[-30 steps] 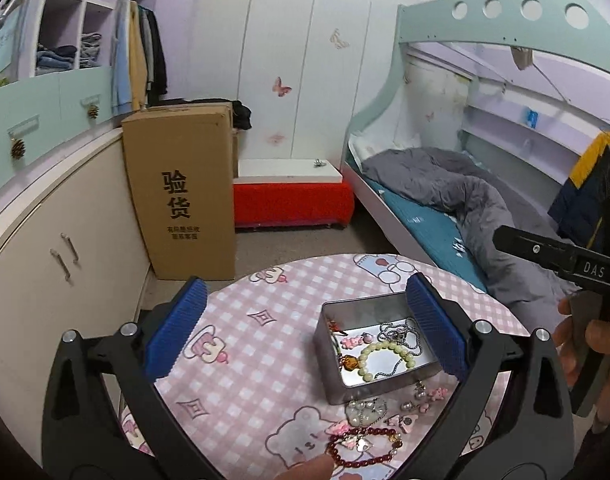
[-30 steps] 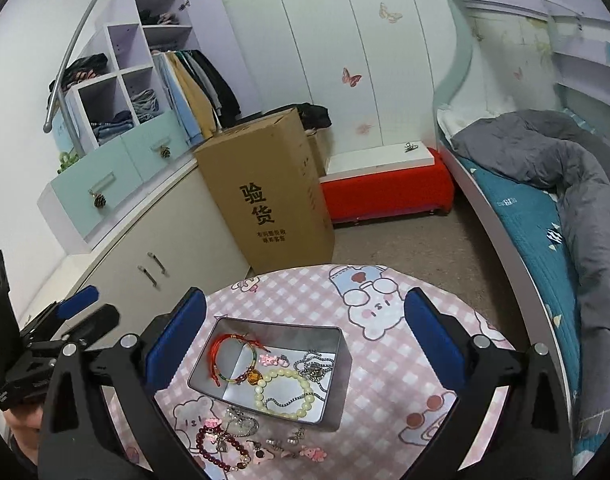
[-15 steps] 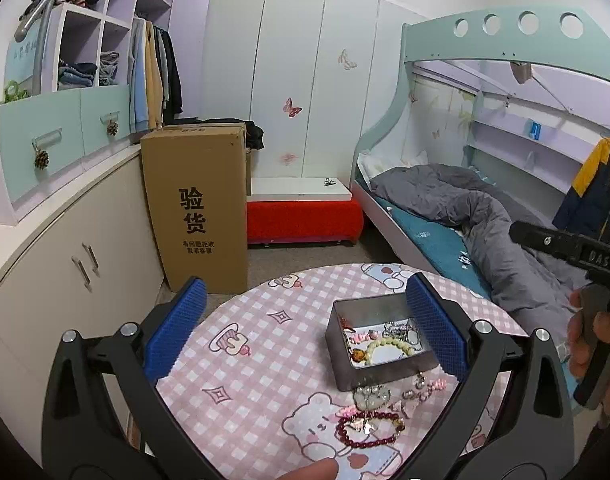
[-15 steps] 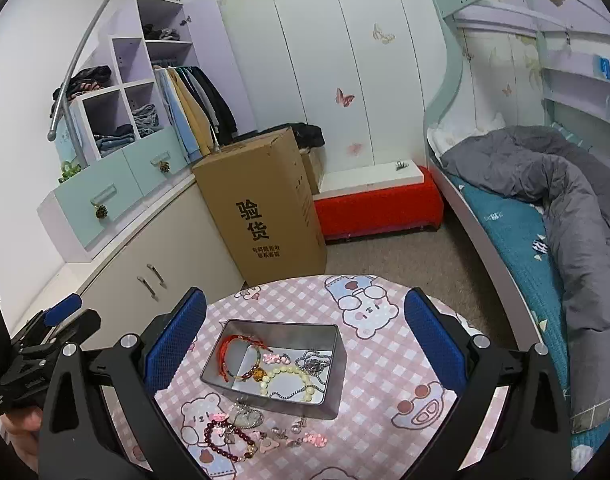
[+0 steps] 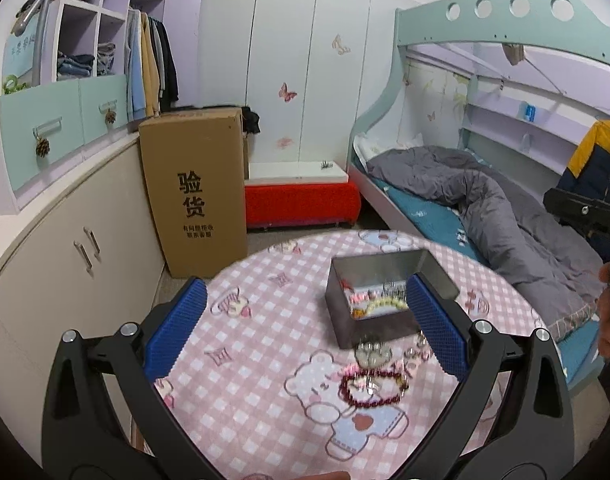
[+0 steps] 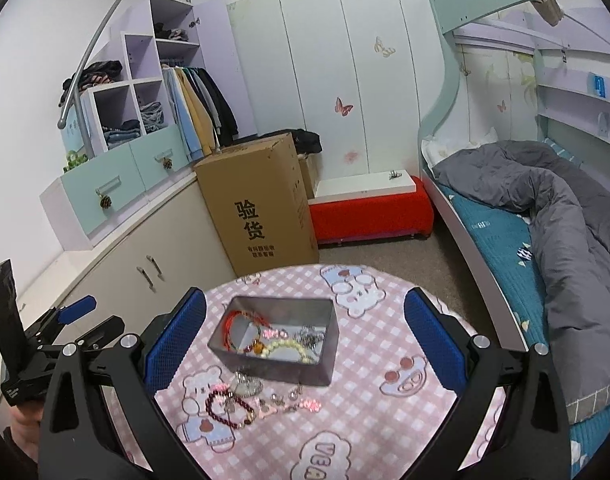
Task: Organize jewelry
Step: 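Withdraw both tools from the box toward the remaining jewelry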
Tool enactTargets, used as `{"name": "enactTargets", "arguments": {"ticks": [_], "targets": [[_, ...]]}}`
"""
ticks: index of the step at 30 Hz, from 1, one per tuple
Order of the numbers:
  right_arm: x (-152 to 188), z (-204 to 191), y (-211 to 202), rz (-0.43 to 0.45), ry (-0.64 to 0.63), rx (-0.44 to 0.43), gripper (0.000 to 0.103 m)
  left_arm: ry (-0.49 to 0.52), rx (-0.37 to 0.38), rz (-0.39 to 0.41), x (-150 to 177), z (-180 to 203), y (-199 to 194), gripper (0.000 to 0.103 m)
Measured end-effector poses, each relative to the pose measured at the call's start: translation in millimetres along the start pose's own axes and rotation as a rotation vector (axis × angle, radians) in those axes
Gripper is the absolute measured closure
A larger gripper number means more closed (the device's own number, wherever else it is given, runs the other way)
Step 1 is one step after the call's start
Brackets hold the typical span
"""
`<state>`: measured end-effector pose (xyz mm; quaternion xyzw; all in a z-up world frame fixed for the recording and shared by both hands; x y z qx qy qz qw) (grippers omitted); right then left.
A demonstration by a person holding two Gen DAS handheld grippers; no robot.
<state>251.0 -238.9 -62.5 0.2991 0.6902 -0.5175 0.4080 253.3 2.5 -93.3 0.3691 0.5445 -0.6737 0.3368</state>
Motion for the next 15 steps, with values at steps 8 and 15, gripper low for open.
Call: {"name": "enactTargets", "arguments": {"ticks": [8, 15], "targets": [[39.0, 3.9, 8.3, -0.095, 0.020, -0.009, 0.007, 0.015, 0.004, -0.141, 53.5, 2.9, 22.4, 0.006], [70.2, -0.1, 24.7, -0.189, 0.031, -0.033, 0.007, 0.015, 0.006, -0.257, 87.9, 4.0, 51.1, 0.009]]}}
Point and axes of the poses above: each gripper's, at about its wrist camera, not at the fingertips, and y roughly the way its jaws point, z to its right, x to its underside, the point moved 4 cm from there along y, roughly the way its jaws point, and after that the axes turned 5 degrees about -y, right-handed, at the moved point
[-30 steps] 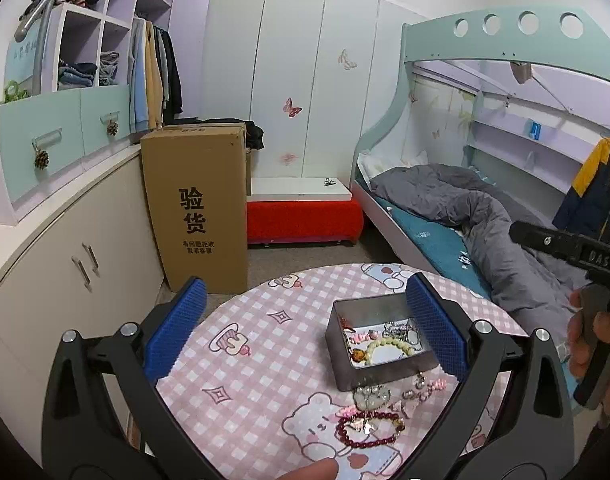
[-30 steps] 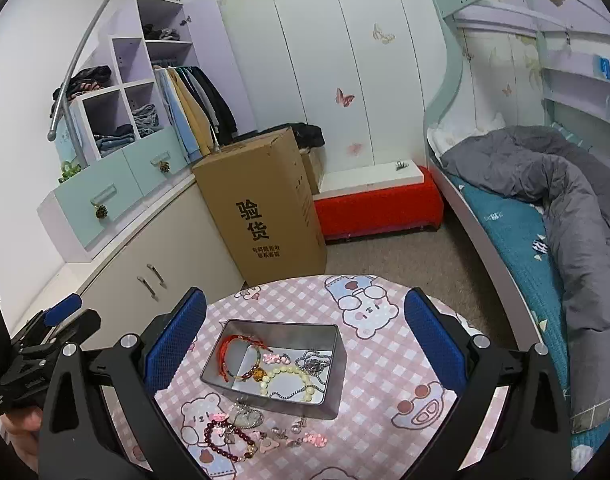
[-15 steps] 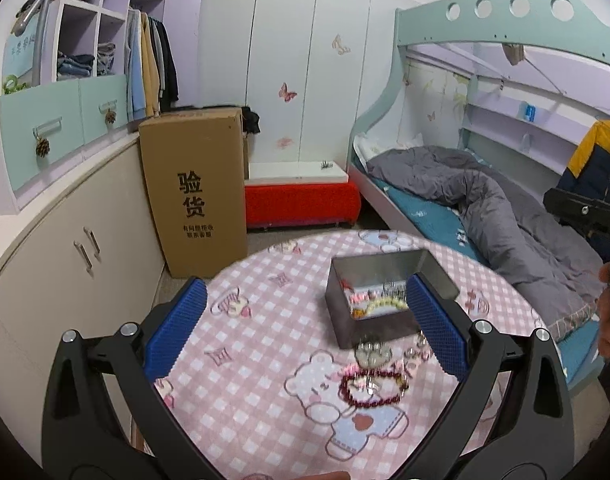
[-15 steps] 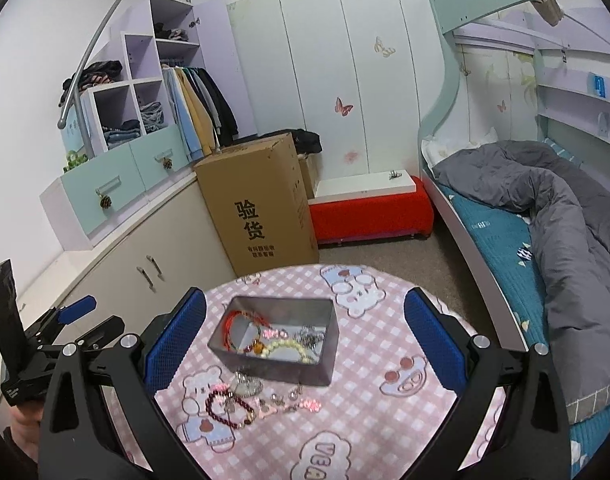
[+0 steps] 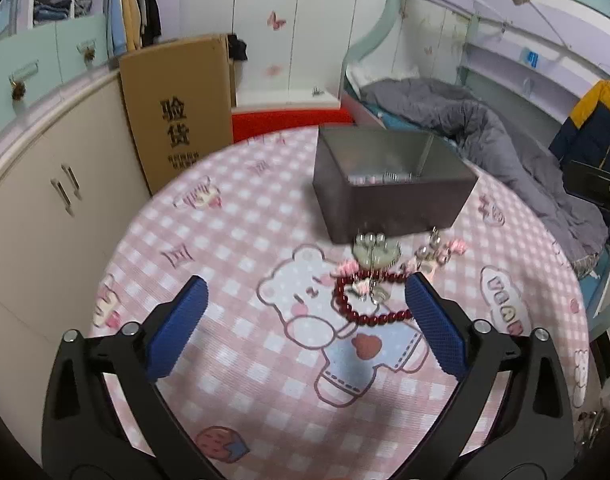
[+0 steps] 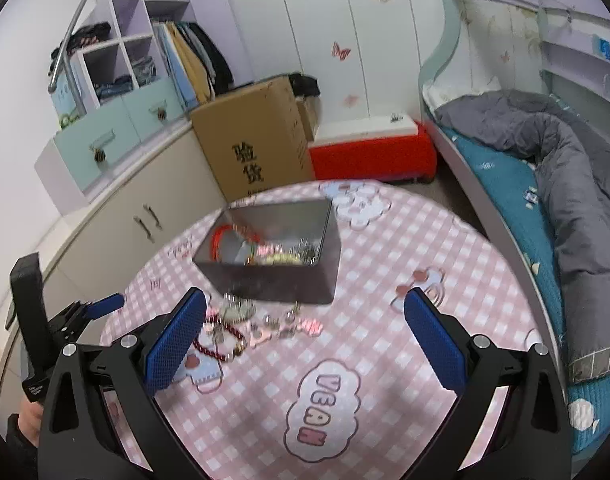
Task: Organize jewelry
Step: 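Withdraw both tools from the box toward the remaining jewelry, then grasp the dark red bead bracelet with the left tool while the right tool grasps the pink bunny charm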
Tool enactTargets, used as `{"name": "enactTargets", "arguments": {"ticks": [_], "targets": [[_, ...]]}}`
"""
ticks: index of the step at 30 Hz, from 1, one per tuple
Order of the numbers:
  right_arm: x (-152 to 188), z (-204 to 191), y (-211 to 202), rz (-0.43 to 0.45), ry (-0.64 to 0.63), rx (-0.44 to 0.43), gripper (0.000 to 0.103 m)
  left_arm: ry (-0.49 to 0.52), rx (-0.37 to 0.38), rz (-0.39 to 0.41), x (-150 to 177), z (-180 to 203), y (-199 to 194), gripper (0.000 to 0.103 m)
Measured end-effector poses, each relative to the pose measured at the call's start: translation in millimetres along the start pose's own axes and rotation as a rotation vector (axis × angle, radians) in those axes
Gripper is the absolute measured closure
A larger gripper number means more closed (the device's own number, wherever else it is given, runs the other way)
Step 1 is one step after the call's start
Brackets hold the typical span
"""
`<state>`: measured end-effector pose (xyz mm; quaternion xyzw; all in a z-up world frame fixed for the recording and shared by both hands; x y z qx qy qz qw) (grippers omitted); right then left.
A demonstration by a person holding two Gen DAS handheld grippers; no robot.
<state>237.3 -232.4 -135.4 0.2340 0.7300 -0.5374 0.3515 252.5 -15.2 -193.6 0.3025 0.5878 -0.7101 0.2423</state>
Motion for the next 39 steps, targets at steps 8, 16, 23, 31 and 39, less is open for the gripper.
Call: {"name": "enactTargets", "arguments": {"ticks": [8, 16, 23, 31, 39], "targets": [[15.1, -3.5, 20.5, -0.073, 0.000, -0.020, 0.007, 0.002, -0.018, -0.129, 15.8, 1.6, 44.7, 0.031], [33.7, 5.3, 45.0, -0.141, 0.013, 0.000, 0.007, 0.083, 0.053, -0.140, 19.2, 15.5, 41.5, 0.096], [43.2, 5.2, 59.7, -0.178, -0.016, 0.013, 0.007, 0.048, 0.156, -0.126, 18.1, 11.0, 16.4, 0.096], [42.0, 2.1, 93.7, -0.219, -0.096, 0.036, 0.022, 0.024, 0.238, -0.043, 0.8, 16.6, -19.4, 0.096], [38.6, -4.8, 106.5, -0.230, -0.175, 0.030, 0.043, 0.014, 0.261, 0.012, -13.2, 13.1, -39.2, 0.096]]}}
Point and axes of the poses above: each gripper's, at about its wrist camera, not at the fingertips, and y roughly the way its jaws point, z to its right, x to its underside, the point moved 4 cm from there along y, roughly the way its jaws point, and after that the axes turned 5 degrees about -y, right-handed, at the moved point
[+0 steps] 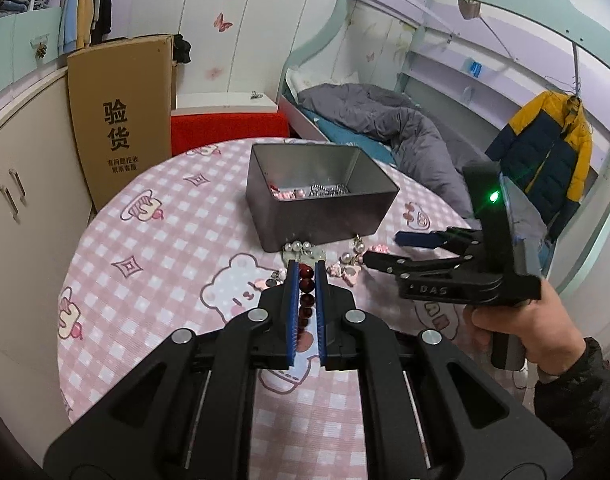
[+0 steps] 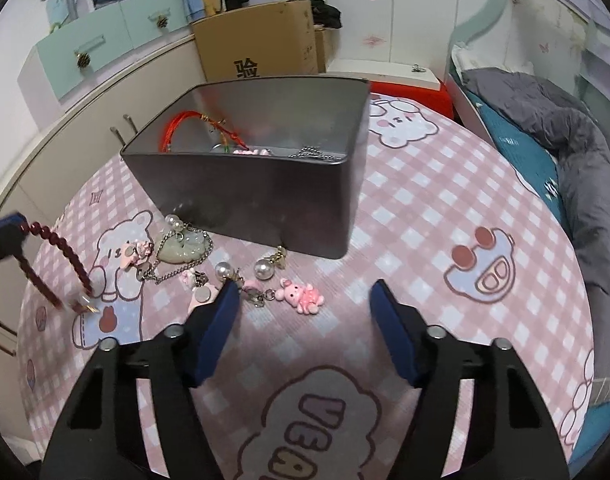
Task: Organize jewelry
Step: 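Grasp the dark red bead bracelet with the left tool while the right tool grasps the pink bunny charm, then carry both held pieces over the gray box and open both tools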
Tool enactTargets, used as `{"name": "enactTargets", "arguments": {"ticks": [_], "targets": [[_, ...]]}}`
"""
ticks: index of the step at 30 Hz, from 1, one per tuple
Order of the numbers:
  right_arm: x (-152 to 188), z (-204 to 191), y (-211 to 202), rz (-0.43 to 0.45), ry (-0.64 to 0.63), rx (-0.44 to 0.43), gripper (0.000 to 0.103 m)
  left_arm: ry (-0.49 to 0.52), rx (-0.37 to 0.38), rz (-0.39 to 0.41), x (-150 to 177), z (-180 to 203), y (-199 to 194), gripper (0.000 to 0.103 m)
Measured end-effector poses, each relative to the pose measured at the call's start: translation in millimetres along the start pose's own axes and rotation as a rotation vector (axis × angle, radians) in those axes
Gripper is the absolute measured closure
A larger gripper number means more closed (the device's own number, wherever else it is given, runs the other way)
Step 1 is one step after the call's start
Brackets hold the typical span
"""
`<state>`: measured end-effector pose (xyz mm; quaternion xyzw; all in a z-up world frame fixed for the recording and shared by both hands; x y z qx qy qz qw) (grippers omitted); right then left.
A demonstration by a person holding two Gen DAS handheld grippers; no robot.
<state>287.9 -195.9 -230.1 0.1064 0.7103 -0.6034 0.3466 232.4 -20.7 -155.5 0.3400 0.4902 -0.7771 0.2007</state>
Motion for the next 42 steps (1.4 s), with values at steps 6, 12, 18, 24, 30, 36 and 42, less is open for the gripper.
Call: {"name": "enactTargets", "arguments": {"ticks": [6, 12, 18, 24, 30, 36, 42], "targets": [[0.6, -4.0, 1.7, 0.007, -0.054, 0.021, 0.079, -0.002, 0.002, 0.025, -3.9, 1.5, -7.2, 0.096], [8.8, 2.8, -15.3, 0.034, 0.005, -0.026, 0.081, 0.003, 0.000, 0.047, -11.2, 2.9, -7.8, 0.096], [3.2, 4.0, -50.6, 0.105, 0.026, -0.057, 0.081, 0.022, 0.003, 0.076, -21.9, 7.1, -13.8, 0.096], [-21.8, -6.8, -89.5, 0.197, -0.001, -0.082, 0.081, 0.054, 0.015, 0.129, -43.5, 14.9, -24.5, 0.096], [-67.8, -12.3, -132.4, 0.317, -0.054, -0.088, 0.081, 0.101, 0.025, 0.208, -83.7, 24.4, -37.6, 0.096], [-113.6, -13.2, -158.3, 0.403, -0.096, -0.079, 0.081, 0.103, 0.049, 0.246, -119.4, 28.5, -38.5, 0.096], [-137.8, -5.2, -152.5, 0.406, -0.080, -0.095, 0.081, 0.101, 0.080, 0.252, -142.8, 38.4, -30.9, 0.096]]}}
Point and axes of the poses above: each gripper's, at about its wrist camera, not at the fingertips, and y roughly the way its jaws point, z to its right, x to its underside, the point moved 4 cm from there along y, roughly the way its jaws point, and after that the axes turned 5 degrees about -y, right-handed, at the moved point
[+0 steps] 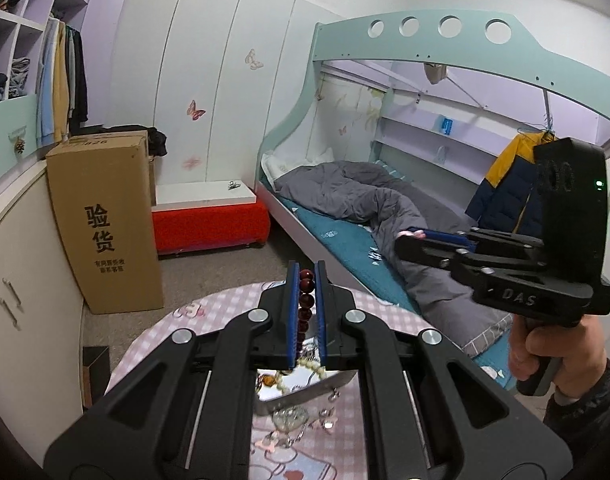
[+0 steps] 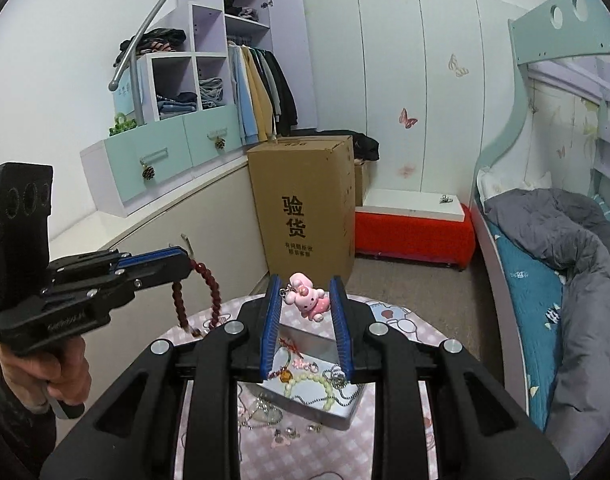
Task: Organize jewelry
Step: 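Carry both held pieces over the gray box and open both tools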
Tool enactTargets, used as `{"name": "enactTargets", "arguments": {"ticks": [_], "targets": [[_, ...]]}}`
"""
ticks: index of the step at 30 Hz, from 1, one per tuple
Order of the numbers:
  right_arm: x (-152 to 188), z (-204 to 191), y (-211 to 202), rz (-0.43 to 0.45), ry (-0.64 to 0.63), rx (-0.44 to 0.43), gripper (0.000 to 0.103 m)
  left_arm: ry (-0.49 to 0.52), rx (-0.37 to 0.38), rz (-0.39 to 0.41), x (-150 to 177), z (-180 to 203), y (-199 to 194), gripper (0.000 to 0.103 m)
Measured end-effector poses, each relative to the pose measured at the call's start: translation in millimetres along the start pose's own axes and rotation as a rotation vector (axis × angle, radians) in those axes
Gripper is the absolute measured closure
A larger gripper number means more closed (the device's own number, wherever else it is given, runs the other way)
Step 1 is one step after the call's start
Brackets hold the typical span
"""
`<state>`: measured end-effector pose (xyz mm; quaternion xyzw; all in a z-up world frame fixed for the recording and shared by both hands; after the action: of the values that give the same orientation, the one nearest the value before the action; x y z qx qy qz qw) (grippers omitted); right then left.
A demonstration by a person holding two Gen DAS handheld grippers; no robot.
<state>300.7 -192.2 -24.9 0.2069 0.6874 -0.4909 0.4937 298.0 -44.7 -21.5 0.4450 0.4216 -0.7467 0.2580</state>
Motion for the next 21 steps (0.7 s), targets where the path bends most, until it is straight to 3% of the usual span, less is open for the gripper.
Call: {"name": "enactTargets", "arguments": {"ticks": [6, 11, 12, 13, 14, 15, 17, 18, 19, 21], "targets": [[4.5, 8.3, 25.2, -0.052, 0.030, -0.011, 0.080, -0.012, -0.002, -0.024, -4.8, 1.7, 22.7, 0.095], [18.6, 17.5, 53.5, -0.119, 0.086, -0.021, 0.079, -0.001, -0.058, -0.082, 3.9, -4.2, 48.8, 0.093], [22.4, 21.4, 58.9, -0.132, 0.106, -0.019, 0.075, 0.005, -0.089, -0.096, 6.2, -6.3, 53.7, 0.076], [25.9, 25.1, 63.1, -0.145, 0.123, -0.023, 0.063, 0.003, -0.116, -0.095, 7.0, -9.1, 54.3, 0.029], [29.1, 27.8, 65.7, -0.152, 0.136, -0.022, 0.054, -0.006, -0.147, -0.068, 7.1, -12.6, 51.9, 0.006], [32.9, 30.9, 66.7, -0.152, 0.151, -0.009, 0.034, -0.021, -0.171, -0.028, 6.2, -16.9, 46.5, 0.006], [37.0, 34.1, 64.6, -0.139, 0.172, 0.002, 0.023, -0.041, -0.169, -0.029, 5.1, -23.7, 43.9, 0.006], [38.7, 36.3, 62.7, -0.137, 0.187, 0.009, 0.012, -0.058, -0.180, -0.018, 4.9, -28.3, 40.4, 0.006], [39.2, 39.2, 61.5, -0.135, 0.197, 0.022, 0.007, -0.064, -0.190, -0.012, 3.6, -31.0, 39.1, 0.006], [38.9, 43.2, 57.7, -0.128, 0.211, 0.050, 0.007, -0.071, -0.202, -0.004, 1.7, -35.8, 35.9, 0.006]]}}
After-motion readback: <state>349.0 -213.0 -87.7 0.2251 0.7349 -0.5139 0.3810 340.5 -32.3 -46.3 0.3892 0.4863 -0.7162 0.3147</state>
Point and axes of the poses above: each gripper's, at about its wrist camera, not at the fingertips, and y roughly the way its jaws point, z to its right, x to its underside, the point moved 4 cm from there along y, roughly the way its jaws point, and after that the axes turned 5 degrees about -y, right-handed, at the moved point
